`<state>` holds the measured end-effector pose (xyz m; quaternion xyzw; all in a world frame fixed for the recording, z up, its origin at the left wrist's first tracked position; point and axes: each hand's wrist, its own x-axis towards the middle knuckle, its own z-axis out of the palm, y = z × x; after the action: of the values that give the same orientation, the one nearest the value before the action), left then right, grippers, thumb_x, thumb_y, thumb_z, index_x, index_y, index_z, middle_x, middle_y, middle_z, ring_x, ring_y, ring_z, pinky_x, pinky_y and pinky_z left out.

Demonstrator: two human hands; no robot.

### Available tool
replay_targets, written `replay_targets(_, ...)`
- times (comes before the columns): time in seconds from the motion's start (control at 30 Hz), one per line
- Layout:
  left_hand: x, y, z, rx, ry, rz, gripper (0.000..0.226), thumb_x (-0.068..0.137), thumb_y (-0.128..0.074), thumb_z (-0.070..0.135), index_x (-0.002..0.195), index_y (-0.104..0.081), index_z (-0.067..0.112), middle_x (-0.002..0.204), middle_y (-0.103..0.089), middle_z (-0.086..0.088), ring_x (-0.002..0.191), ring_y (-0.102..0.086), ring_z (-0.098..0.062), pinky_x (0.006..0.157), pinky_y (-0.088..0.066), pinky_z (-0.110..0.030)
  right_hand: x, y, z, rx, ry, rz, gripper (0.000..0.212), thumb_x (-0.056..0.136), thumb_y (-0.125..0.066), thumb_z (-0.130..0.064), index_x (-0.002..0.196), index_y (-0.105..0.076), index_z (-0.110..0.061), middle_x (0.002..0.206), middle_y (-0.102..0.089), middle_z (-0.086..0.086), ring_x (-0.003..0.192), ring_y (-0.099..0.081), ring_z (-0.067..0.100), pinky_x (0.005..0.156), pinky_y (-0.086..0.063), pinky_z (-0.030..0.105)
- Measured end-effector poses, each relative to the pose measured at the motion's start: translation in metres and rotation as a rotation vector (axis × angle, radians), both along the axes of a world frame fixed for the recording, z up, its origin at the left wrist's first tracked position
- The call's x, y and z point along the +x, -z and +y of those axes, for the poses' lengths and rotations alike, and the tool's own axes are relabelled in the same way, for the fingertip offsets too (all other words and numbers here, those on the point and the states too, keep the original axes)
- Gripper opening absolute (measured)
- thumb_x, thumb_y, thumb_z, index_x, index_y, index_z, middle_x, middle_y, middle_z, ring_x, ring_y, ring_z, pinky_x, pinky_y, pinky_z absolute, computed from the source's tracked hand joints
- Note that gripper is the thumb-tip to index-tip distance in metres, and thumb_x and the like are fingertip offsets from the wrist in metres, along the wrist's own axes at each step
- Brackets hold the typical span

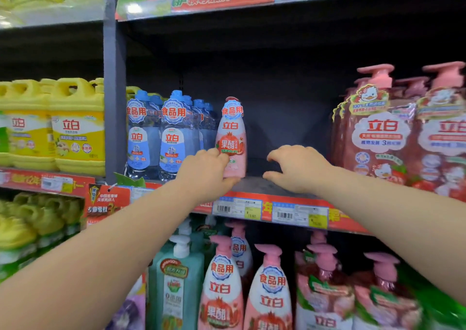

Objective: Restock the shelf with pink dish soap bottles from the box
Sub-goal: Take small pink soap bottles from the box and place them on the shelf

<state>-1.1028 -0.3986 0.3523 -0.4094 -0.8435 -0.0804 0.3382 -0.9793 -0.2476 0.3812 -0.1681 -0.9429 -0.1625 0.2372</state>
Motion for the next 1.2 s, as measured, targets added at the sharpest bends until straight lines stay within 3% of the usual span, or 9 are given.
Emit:
replay_targets(0.13, 0.016, 0.014, -0.026, -0.042, 0.034, 0.035, 0.06, 0.086, -0.043, 0.062, 0.125, -0.048, 0.016, 0.12, -0.052, -0.008, 0.113, -0.049, -0.029, 0.088, -0.043, -0.04, 0.035, 0.011, -0.027, -0.008, 0.092, -0.019, 0.053, 0.089, -0.049, -0.052, 0.135, -0.046, -0.025, 0.134, -0.052, 0.003, 0.123, -0.049, 0.029, 0.098, -0.037, 0.041)
replay_targets(0.4, 0.066, 0.068, -0.079, -0.158, 0.206, -0.066, 0.063, 0.084, -0.044, 0.064, 0.127, -0.046, 0.018, 0.127, -0.05, -0.006, 0.12, -0.047, -0.028, 0.095, -0.039, -0.04, 0.103, 0.071, -0.101, -0.132, 0.276, -0.07, 0.054, 0.087, -0.051, -0.052, 0.133, -0.047, -0.023, 0.133, -0.054, 0.006, 0.123, -0.05, 0.03, 0.098, -0.039, 0.042)
replay_targets(0.73, 0.165, 0.113, -0.084, -0.252, 0.478, -0.19, 0.059, 0.085, -0.048, 0.061, 0.125, -0.047, 0.017, 0.123, -0.051, -0.006, 0.116, -0.049, -0.028, 0.091, -0.043, -0.04, 0.233, 0.11, -0.153, -0.238, 0.546, -0.155, 0.06, 0.09, -0.049, -0.054, 0.14, -0.039, -0.023, 0.133, -0.051, 0.008, 0.121, -0.05, 0.031, 0.097, -0.04, 0.044)
replay_targets(1.07, 0.359, 0.146, -0.039, -0.337, 0.813, -0.2, 0.066, 0.085, -0.046, 0.064, 0.131, -0.045, 0.017, 0.131, -0.051, -0.009, 0.122, -0.047, -0.028, 0.097, -0.044, -0.039, 0.456, 0.128, -0.179, -0.331, 0.902, -0.181, 0.056, 0.092, -0.049, -0.049, 0.14, -0.038, -0.021, 0.134, -0.05, 0.011, 0.12, -0.05, 0.033, 0.098, -0.04, 0.047)
replay_targets(1.2, 0.472, 0.148, -0.024, -0.354, 0.946, -0.208, 0.057, 0.082, -0.049, 0.065, 0.116, -0.05, 0.02, 0.119, -0.054, -0.007, 0.113, -0.053, -0.029, 0.088, -0.046, -0.039, 0.57, 0.134, -0.193, -0.349, 1.028, -0.149, 0.054, 0.089, -0.052, -0.05, 0.134, -0.044, -0.021, 0.132, -0.053, 0.011, 0.119, -0.052, 0.032, 0.095, -0.042, 0.044)
